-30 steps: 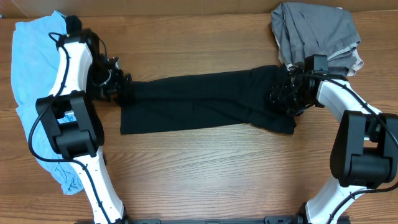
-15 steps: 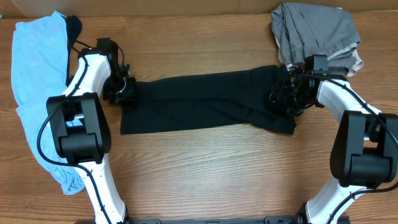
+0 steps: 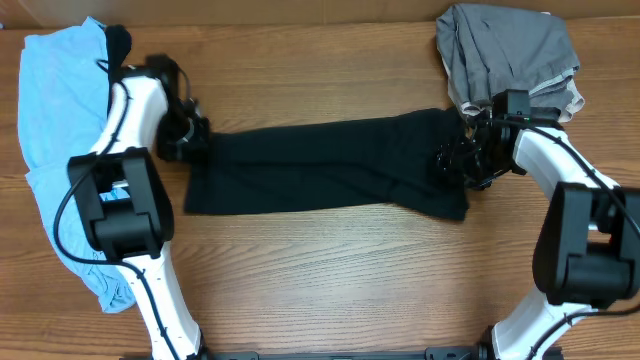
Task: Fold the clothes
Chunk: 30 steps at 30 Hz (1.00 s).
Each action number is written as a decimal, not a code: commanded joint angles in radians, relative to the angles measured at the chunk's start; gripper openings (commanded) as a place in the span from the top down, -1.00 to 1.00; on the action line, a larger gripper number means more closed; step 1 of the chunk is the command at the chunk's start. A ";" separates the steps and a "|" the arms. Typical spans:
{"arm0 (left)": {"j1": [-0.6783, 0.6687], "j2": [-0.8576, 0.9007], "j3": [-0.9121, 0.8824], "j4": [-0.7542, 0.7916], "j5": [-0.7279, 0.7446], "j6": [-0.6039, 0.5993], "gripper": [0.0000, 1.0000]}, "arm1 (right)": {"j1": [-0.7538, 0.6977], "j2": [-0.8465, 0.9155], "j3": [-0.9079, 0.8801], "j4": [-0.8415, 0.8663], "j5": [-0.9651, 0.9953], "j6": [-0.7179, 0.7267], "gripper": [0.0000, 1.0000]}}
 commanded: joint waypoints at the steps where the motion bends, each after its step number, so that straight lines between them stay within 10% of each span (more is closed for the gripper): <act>1: 0.031 -0.095 0.144 -0.047 -0.041 0.058 0.92 | -0.009 -0.099 0.034 -0.005 -0.045 -0.008 -0.32; 30: -0.253 -0.143 0.172 -0.026 -0.079 0.086 0.92 | -0.006 -0.112 0.033 -0.041 -0.086 -0.015 -0.42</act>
